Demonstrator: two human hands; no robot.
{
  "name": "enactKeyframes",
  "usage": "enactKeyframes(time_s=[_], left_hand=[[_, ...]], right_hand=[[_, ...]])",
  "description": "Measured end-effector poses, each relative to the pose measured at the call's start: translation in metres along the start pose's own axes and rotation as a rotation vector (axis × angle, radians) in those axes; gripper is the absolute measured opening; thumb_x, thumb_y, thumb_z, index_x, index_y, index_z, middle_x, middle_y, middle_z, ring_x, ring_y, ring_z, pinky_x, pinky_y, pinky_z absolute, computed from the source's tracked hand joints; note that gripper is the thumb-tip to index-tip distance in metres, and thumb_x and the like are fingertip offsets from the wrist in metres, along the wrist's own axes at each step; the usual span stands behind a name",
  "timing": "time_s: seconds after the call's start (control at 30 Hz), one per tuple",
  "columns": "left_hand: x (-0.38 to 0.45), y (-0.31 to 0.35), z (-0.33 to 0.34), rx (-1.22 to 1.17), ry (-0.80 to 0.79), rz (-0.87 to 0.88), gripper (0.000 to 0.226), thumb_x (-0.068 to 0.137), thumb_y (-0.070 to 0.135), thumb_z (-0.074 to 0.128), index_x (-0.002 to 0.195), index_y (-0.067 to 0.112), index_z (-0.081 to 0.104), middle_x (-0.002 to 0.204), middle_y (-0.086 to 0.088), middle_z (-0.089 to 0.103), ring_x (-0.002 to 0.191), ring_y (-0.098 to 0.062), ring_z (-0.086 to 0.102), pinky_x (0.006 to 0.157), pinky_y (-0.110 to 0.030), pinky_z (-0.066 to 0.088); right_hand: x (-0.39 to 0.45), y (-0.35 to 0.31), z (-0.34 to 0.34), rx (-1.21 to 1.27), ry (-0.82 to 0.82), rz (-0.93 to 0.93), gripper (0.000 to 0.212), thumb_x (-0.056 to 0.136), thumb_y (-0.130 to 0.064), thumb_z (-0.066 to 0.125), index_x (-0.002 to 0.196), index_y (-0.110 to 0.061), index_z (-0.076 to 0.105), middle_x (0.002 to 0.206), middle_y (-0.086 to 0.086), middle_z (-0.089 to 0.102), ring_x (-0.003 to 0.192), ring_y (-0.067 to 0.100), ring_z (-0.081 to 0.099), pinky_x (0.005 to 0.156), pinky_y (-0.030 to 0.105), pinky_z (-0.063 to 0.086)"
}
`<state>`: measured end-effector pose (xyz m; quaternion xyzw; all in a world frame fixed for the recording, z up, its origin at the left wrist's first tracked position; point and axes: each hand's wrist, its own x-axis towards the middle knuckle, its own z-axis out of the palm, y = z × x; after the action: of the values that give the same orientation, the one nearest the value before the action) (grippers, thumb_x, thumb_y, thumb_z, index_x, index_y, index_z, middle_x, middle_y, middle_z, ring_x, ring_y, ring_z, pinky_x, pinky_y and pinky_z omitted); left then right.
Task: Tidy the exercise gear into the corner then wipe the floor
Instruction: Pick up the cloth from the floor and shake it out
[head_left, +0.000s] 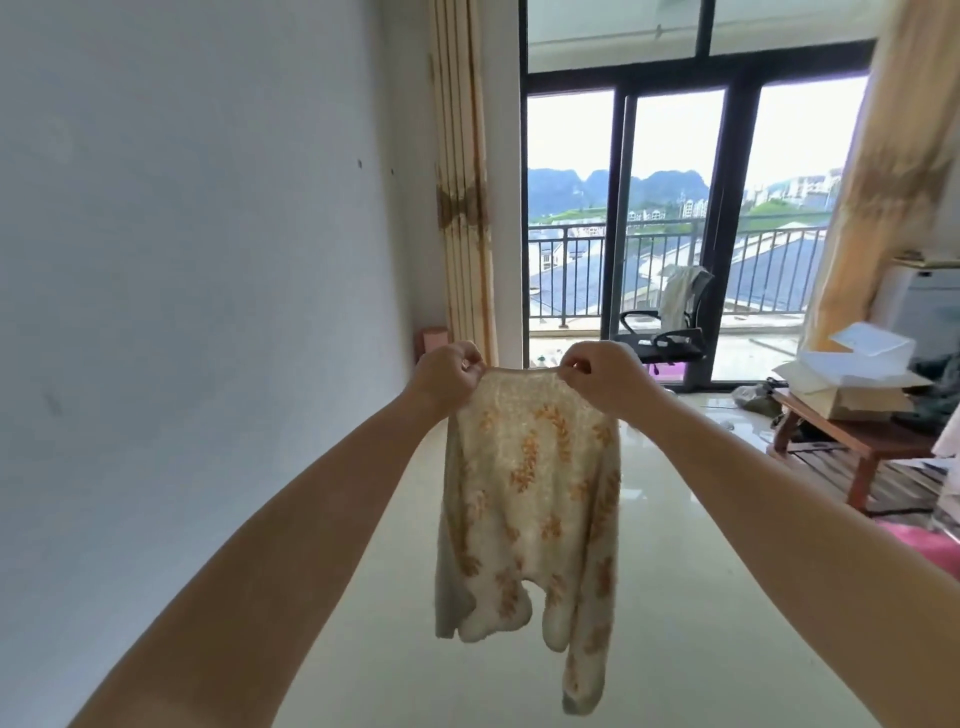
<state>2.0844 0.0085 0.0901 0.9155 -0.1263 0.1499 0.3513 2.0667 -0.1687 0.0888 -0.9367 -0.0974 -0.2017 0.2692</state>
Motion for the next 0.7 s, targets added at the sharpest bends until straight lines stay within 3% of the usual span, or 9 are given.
enactKeyframes(time_s=[0.1,0.23,0.33,0.43,0.53,0.7], left_hand=[[0.081,-0.007,0.016,-0.006,0.005,0.01,0.025,0.097,0.01,0.046,0.111,-0.004,0.062,0.101,-0.026,0.063,0.096,-0.033,0.059,0.068,-0.018,0.036],[0.182,-0.016,0.044,-0.016,0.0,0.048,0.025,0.097,0.011,0.047,0.112,-0.003,0.062,0.111,-0.024,0.065,0.101,-0.034,0.06,0.073,-0.018,0.036],[0.254,-0.024,0.075,-0.004,-0.06,0.075,0.024,0.097,0.01,0.047,0.111,-0.004,0.061,0.1,-0.022,0.066,0.076,-0.02,0.052,0.058,-0.013,0.039],[0.328,-0.033,0.105,-0.022,-0.155,0.081,0.019,0.097,0.011,0.048,0.104,-0.002,0.06,0.066,0.001,0.05,0.056,-0.008,0.042,0.045,-0.004,0.035],[0.407,-0.039,0.132,-0.03,-0.16,0.076,0.01,0.096,0.012,0.051,0.088,0.009,0.055,0.063,0.002,0.045,0.055,-0.008,0.039,0.049,-0.008,0.036],[0.541,-0.046,0.171,0.03,-0.095,0.054,0.011,0.096,0.013,0.051,0.087,0.009,0.056,0.065,-0.001,0.047,0.057,-0.01,0.042,0.053,-0.016,0.037]], right_hand=[[0.075,0.028,0.007,-0.037,0.013,-0.016,0.023,0.094,-0.012,0.05,0.103,0.001,0.066,0.098,0.014,0.068,0.072,0.014,0.05,0.075,0.024,0.04],[0.162,0.074,0.018,-0.087,0.033,-0.011,0.023,0.095,-0.013,0.048,0.103,0.0,0.066,0.094,0.011,0.067,0.082,0.016,0.051,0.08,0.024,0.04],[0.228,0.12,0.027,-0.123,0.032,-0.008,0.025,0.095,-0.015,0.048,0.103,0.0,0.066,0.102,0.012,0.069,0.087,0.018,0.054,0.086,0.027,0.042],[0.302,0.171,0.035,-0.141,0.019,-0.04,0.024,0.095,-0.014,0.048,0.103,-0.001,0.066,0.101,0.011,0.069,0.081,0.013,0.051,0.083,0.025,0.045],[0.383,0.218,0.039,-0.158,-0.003,-0.127,0.024,0.095,-0.014,0.049,0.104,-0.001,0.067,0.089,0.004,0.068,0.072,0.009,0.05,0.085,0.025,0.048],[0.51,0.284,0.047,-0.141,-0.009,-0.253,0.025,0.095,-0.015,0.048,0.102,0.0,0.066,0.096,0.01,0.067,0.08,0.012,0.05,0.076,0.023,0.044]])
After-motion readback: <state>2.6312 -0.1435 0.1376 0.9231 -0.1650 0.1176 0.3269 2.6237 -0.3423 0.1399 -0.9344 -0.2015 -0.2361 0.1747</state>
